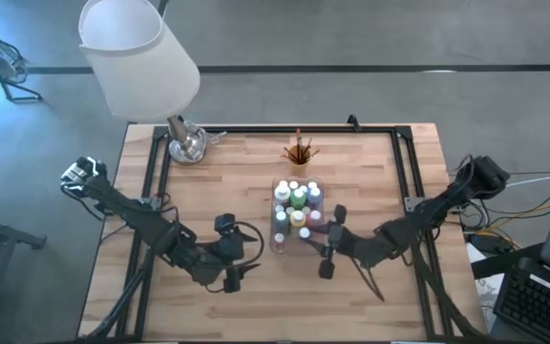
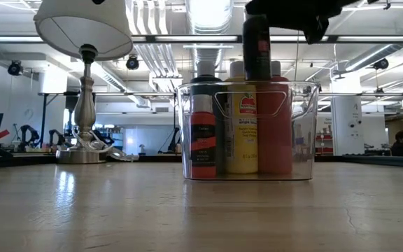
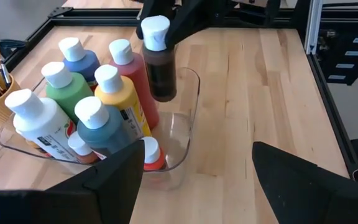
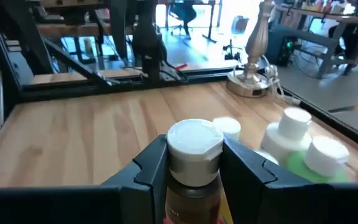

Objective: Pick & Place Paint Supplies
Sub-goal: Put the small black paint bottle into the transparent bin, then return to Home Position

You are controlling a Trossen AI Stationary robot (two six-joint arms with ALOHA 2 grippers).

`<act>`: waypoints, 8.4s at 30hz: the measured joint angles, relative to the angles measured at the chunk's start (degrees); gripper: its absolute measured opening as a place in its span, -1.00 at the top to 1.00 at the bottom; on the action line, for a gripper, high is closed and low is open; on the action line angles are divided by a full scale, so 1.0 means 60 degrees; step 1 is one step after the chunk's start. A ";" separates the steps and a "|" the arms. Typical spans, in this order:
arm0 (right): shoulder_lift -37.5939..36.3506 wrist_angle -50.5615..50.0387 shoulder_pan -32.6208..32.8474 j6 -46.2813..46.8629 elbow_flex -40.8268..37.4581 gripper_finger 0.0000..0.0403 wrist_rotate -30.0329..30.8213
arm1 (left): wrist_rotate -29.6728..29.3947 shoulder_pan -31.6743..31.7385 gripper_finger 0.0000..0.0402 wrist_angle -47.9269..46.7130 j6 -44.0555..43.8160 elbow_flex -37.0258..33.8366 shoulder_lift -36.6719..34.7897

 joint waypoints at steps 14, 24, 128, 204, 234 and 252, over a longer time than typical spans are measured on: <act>-0.0041 0.0371 0.0163 0.1392 -0.1564 0.46 0.0324 | -0.0046 0.0004 -0.50 0.0109 0.0007 0.0000 0.0000; 0.0567 0.1831 0.0184 0.2297 -0.2498 0.46 0.0302 | -0.0043 0.0017 -0.50 0.0119 0.0018 0.0000 0.0000; -0.2199 -0.9708 0.0333 0.4569 0.2422 0.96 -0.1645 | -0.1578 -0.0324 0.41 0.0251 0.2087 0.0007 -0.0641; -1.2282 -0.9254 -0.1679 -0.1107 -0.3331 0.96 -0.2937 | 0.2711 0.1554 0.95 0.6630 0.5265 -0.9710 -0.7876; -1.2167 -0.9284 -0.1679 -0.1112 -0.3411 0.96 -0.2955 | 0.2711 0.1551 0.95 0.4903 0.5195 -1.0790 -0.7865; -1.2167 -0.9281 -0.1678 -0.1088 -0.3411 0.96 -0.2955 | 0.2711 0.1552 0.95 0.4918 0.5195 -1.0794 -0.7865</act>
